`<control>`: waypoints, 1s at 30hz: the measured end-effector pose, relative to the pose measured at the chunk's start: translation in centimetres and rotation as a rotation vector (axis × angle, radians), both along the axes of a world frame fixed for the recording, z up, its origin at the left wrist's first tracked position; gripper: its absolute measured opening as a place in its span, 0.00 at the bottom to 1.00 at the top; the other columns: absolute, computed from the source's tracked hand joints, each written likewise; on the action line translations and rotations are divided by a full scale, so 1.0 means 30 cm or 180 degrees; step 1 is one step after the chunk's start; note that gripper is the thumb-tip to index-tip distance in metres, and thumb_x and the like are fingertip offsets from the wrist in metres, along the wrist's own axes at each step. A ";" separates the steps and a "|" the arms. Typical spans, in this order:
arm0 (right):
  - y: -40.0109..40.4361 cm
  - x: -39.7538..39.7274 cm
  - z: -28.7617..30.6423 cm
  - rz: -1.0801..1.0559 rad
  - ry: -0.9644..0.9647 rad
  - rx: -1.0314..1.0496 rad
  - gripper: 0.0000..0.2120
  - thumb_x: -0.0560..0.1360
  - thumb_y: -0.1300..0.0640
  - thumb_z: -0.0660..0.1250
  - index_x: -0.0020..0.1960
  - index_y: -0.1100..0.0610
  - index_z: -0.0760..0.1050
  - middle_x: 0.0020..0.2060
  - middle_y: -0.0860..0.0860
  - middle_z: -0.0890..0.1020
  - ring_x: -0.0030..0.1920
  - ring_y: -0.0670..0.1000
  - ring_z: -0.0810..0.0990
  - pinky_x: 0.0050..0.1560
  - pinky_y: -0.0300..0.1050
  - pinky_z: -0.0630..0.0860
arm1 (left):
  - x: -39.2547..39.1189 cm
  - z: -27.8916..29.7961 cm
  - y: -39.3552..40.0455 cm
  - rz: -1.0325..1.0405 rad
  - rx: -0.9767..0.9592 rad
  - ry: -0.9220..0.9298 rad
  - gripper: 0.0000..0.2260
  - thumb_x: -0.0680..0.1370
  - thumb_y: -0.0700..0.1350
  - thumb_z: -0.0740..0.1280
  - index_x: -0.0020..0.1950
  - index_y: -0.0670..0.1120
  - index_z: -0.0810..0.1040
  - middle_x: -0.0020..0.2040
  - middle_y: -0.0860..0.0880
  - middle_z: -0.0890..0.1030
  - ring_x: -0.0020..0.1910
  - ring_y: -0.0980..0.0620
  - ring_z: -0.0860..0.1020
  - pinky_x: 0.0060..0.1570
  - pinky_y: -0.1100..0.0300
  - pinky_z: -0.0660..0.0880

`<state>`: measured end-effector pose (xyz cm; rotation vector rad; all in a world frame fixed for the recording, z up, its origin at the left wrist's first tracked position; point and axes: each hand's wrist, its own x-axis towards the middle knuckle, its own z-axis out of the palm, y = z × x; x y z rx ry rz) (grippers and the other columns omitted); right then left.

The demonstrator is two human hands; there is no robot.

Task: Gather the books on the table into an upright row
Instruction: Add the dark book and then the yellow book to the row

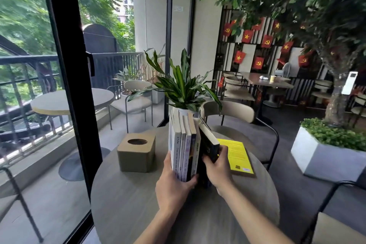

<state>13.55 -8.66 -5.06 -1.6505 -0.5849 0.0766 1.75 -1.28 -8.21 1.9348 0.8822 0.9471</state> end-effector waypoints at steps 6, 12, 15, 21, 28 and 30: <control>-0.035 -0.041 0.007 0.0881 0.0216 0.0180 0.19 0.76 0.57 0.63 0.66 0.55 0.66 0.58 0.49 0.78 0.57 0.42 0.75 0.51 0.25 0.70 | -0.009 -0.006 0.004 -0.0241 -0.0088 0.0030 0.48 0.60 0.59 0.76 0.75 0.65 0.55 0.62 0.63 0.78 0.56 0.53 0.80 0.50 0.56 0.76; -0.053 -0.059 -0.040 0.1257 -0.0181 -0.0670 0.33 0.68 0.54 0.64 0.71 0.51 0.59 0.63 0.45 0.73 0.64 0.46 0.71 0.57 0.22 0.64 | -0.052 0.002 0.086 -0.1304 -0.1198 -0.0802 0.38 0.66 0.53 0.70 0.76 0.54 0.64 0.67 0.52 0.78 0.63 0.56 0.78 0.62 0.53 0.76; -0.028 -0.098 -0.040 0.1025 -0.0340 -0.0589 0.48 0.64 0.52 0.80 0.73 0.50 0.53 0.60 0.36 0.70 0.60 0.35 0.72 0.52 0.17 0.63 | -0.052 0.102 0.087 -0.1508 -0.1293 -0.0912 0.31 0.71 0.52 0.75 0.71 0.48 0.69 0.60 0.51 0.82 0.55 0.61 0.81 0.48 0.67 0.78; 0.056 -0.183 -0.068 0.0095 -0.0429 -0.0282 0.56 0.53 0.42 0.81 0.74 0.50 0.55 0.66 0.46 0.74 0.65 0.42 0.74 0.61 0.43 0.76 | 0.009 0.232 0.055 -0.0544 -0.0501 -0.0910 0.27 0.60 0.55 0.83 0.52 0.60 0.72 0.50 0.57 0.82 0.49 0.62 0.81 0.51 0.61 0.77; 0.097 -0.246 -0.039 -0.0720 -0.0442 -0.0386 0.36 0.64 0.36 0.54 0.68 0.51 0.65 0.59 0.52 0.79 0.55 0.56 0.81 0.48 0.48 0.78 | 0.086 0.254 0.011 0.0336 -0.0059 -0.0990 0.45 0.54 0.65 0.80 0.66 0.54 0.69 0.58 0.56 0.77 0.58 0.55 0.77 0.58 0.56 0.75; 0.100 -0.243 -0.047 -0.0761 -0.0377 -0.0420 0.34 0.64 0.35 0.54 0.67 0.50 0.65 0.57 0.51 0.80 0.54 0.56 0.82 0.47 0.49 0.78 | 0.093 0.248 0.004 0.0424 0.0025 -0.0914 0.41 0.56 0.64 0.80 0.63 0.53 0.69 0.56 0.55 0.77 0.55 0.55 0.78 0.55 0.57 0.75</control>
